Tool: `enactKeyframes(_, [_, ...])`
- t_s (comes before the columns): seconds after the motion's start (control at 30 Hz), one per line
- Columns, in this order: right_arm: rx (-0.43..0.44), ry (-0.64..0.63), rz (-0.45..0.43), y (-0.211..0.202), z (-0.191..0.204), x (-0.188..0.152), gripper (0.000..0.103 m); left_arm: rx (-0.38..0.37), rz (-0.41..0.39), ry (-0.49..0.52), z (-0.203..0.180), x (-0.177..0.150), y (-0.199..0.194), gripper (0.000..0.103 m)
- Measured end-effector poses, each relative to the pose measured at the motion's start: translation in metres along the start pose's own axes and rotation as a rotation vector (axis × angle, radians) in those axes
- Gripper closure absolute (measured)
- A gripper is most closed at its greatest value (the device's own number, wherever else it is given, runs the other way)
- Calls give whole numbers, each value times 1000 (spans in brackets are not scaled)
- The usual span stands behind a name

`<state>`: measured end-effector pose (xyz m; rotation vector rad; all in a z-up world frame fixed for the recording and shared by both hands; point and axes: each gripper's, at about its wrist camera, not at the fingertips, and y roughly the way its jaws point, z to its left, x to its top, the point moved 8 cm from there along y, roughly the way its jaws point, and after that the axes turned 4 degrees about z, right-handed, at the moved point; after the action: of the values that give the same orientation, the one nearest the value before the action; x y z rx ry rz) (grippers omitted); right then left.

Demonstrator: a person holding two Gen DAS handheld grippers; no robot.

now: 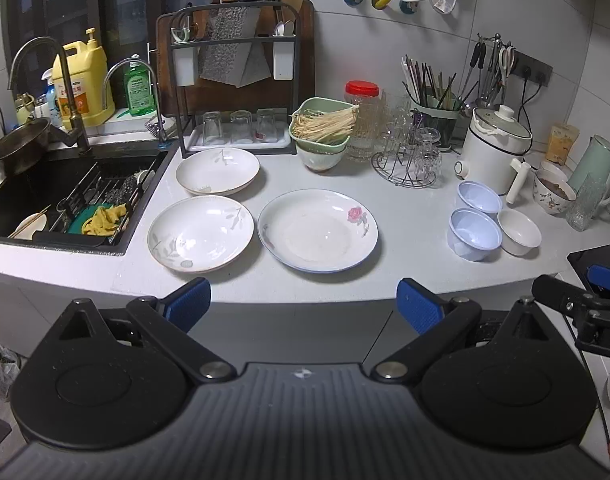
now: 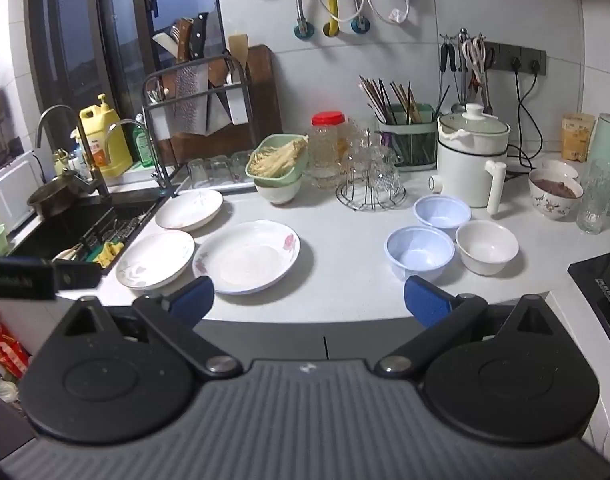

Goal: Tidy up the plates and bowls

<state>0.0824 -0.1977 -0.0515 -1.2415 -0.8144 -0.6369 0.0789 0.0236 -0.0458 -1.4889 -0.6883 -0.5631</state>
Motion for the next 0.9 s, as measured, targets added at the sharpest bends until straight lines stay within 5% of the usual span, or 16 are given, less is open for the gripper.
enactKeyframes(0.3, [-25,42,-4,13,2,2,0,3,-27,11,23,13,7,2])
enactKeyframes(0.9, [-34,24,25,10,15,6,0,9,33,11,37,-14,17,2])
